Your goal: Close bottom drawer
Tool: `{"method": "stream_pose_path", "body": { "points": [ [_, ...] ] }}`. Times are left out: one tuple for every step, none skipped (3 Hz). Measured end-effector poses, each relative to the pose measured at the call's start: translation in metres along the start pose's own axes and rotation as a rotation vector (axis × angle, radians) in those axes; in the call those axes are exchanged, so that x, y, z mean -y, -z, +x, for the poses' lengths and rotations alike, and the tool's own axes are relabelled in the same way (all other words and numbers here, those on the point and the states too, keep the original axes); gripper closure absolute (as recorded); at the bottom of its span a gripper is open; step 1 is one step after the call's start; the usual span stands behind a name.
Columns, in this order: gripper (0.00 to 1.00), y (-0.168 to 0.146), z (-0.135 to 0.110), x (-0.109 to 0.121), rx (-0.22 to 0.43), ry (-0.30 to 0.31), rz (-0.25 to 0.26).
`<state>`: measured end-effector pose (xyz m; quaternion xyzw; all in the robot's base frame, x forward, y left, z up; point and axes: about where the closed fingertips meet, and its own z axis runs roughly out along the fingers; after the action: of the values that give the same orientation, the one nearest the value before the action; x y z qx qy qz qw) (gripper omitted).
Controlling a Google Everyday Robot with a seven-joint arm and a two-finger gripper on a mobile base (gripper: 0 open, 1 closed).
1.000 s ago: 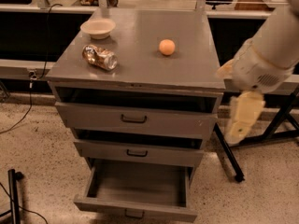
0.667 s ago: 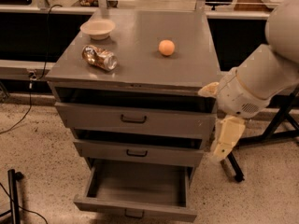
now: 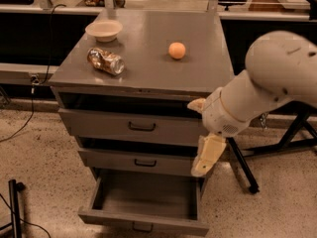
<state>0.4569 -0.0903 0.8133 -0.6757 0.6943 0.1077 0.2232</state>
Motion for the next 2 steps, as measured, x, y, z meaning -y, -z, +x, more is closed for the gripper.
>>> {"method": "stream_pose_path", "body": {
  "points": [
    [0.0,-0.053,-0.007,-0.033,0.04,0.059,0.002],
    [0.0,-0.083,0.0,-0.051,0.035,0.077,0.005]
  ]
}}
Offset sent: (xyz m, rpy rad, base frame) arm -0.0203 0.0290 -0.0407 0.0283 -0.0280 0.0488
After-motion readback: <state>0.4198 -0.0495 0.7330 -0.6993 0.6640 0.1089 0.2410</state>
